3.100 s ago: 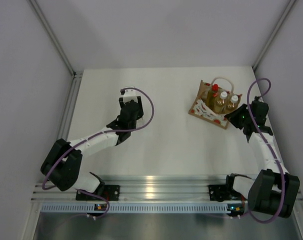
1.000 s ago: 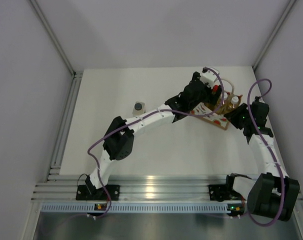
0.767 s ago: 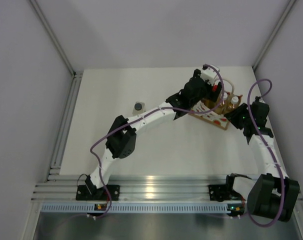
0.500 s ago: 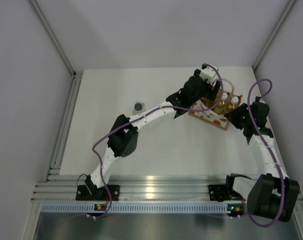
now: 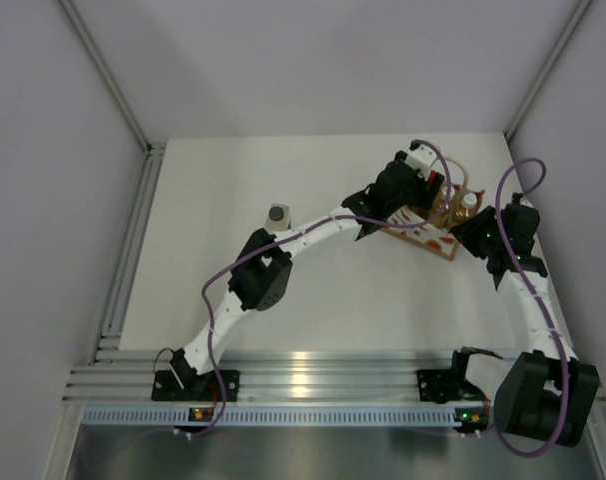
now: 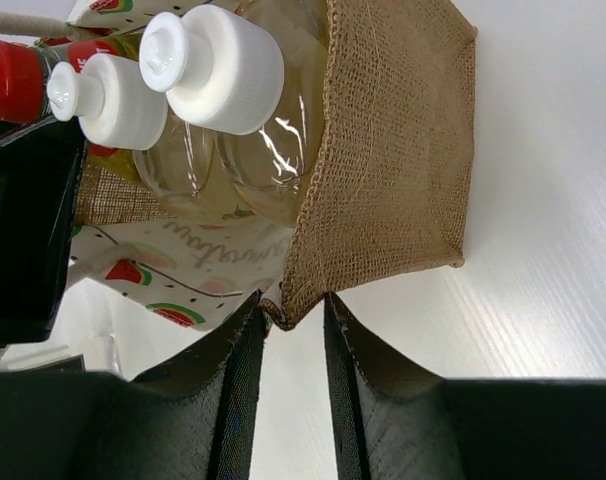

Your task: Take the personal care products out of the canvas bag

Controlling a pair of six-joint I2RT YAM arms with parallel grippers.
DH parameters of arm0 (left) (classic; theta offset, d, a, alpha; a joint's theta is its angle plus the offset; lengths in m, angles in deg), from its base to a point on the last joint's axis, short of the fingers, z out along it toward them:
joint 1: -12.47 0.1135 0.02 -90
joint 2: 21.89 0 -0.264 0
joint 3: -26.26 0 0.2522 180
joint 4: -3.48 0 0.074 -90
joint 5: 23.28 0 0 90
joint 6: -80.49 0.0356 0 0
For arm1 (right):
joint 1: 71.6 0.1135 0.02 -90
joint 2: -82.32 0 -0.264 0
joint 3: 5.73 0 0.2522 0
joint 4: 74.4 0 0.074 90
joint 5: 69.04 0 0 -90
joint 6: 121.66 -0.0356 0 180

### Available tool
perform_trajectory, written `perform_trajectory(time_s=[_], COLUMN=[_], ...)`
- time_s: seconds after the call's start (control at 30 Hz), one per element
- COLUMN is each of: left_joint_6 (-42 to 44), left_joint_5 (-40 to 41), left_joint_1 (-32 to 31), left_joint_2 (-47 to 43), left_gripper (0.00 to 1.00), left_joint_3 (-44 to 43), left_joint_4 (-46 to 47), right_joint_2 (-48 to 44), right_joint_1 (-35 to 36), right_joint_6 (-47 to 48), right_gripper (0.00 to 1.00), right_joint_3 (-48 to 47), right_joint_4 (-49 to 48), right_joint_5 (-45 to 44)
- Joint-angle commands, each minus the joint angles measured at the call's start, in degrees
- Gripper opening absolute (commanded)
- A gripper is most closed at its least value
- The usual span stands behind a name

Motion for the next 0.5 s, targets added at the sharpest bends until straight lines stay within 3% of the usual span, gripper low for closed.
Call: perform_trajectory(time_s=[0.0,0.2,0.33,0.47], left_joint_6=[0.95,0.87,0.86,1.74], left_joint_5=[0.25,-0.10,0.07,0.78], left_joint_1=[0.35,0.35,0.26,0.26], left_joint_2=[1.09,4.34,5.13,5.40], left_gripper=[0.77,0.77,0.68,0.66], left_joint_3=[-3.82,-6.29,-6.55,-6.46], left_joint_4=[1.65,1.65,1.65,1.65], right_joint_2=[-2.11,-2.28,-2.02,-1.84], right_joint_1=[0.67,0.76,0.67,0.76], right_joint_6=[0.46,0.11,0.37,0.54], right_gripper=[0.28,0.28,0.28,0.28], right_joint_3=[-3.71,-3.63,-3.72,-3.80], right_joint_4=[-2.95,-2.95,-2.95,-2.86], right_joint_5=[-1.11,-0.32,-0.40,-0.23])
